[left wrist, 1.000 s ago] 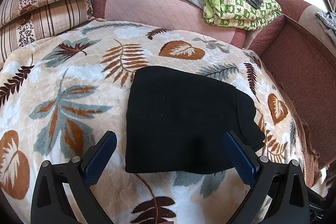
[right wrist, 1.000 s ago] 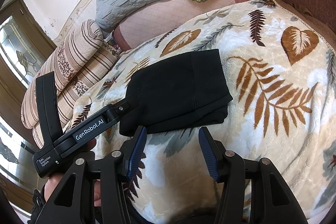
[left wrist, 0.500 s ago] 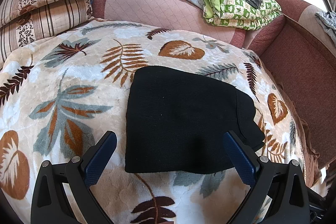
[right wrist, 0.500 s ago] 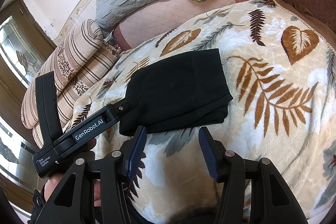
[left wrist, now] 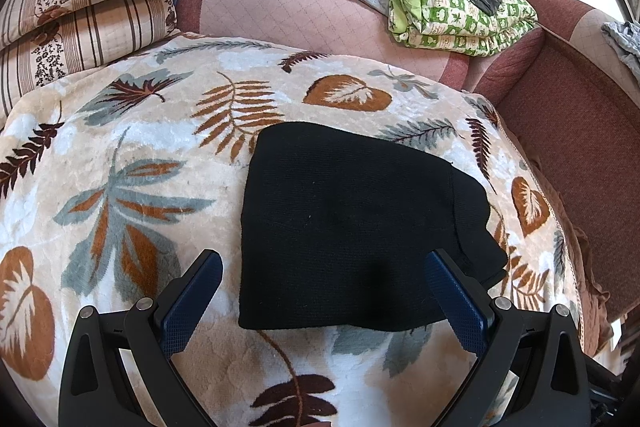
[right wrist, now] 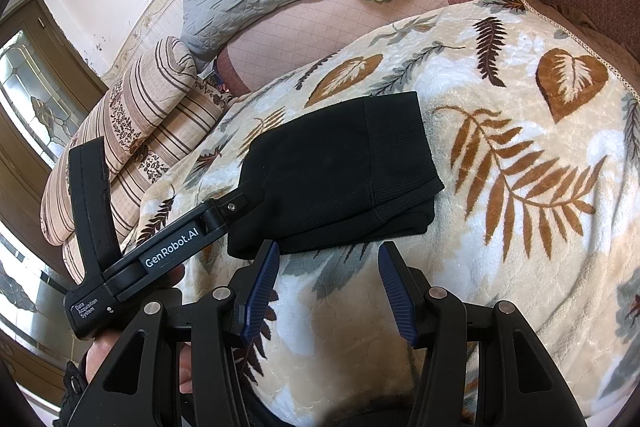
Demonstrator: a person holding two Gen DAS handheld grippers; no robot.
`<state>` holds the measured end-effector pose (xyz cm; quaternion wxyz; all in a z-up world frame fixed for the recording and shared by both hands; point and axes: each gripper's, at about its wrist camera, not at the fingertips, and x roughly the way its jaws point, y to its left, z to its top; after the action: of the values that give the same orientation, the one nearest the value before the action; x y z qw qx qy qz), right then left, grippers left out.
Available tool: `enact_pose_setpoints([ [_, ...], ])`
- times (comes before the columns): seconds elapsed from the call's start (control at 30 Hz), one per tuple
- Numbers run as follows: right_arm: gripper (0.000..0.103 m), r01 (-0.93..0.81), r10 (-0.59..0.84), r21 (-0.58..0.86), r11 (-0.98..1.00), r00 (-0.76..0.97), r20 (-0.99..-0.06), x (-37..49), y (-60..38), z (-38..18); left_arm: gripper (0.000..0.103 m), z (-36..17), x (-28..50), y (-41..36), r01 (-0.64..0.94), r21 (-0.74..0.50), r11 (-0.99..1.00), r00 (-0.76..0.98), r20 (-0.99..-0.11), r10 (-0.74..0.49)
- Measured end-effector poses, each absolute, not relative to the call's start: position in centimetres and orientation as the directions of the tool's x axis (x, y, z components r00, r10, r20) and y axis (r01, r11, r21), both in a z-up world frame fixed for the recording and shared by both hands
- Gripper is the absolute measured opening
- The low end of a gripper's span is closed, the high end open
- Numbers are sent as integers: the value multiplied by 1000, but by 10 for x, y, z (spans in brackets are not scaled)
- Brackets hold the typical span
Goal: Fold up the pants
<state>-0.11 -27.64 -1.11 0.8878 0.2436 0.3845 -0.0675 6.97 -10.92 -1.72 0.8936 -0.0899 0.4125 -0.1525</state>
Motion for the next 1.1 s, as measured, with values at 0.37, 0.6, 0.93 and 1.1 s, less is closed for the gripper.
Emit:
enact_pose_setpoints([
  [0.37, 54, 291, 66, 356, 888, 686, -725, 2, -263, -15, 102, -25, 77, -113, 180, -273, 945, 604, -728, -325],
  [0.6, 54, 297, 78, 385, 874, 696, -714, -4, -269, -14, 102, -20, 72, -115, 196, -250, 948, 614, -723, -317],
  [0.93, 54, 295, 78, 382, 876, 696, -714, -3, -269, -13, 102, -19, 71, -110, 194, -263, 945, 612, -721, -326],
  [1.1, 54, 297, 73, 375, 878, 692, -718, -3, -268, -12, 102, -19, 72, -108, 191, -272, 943, 612, -718, -331],
])
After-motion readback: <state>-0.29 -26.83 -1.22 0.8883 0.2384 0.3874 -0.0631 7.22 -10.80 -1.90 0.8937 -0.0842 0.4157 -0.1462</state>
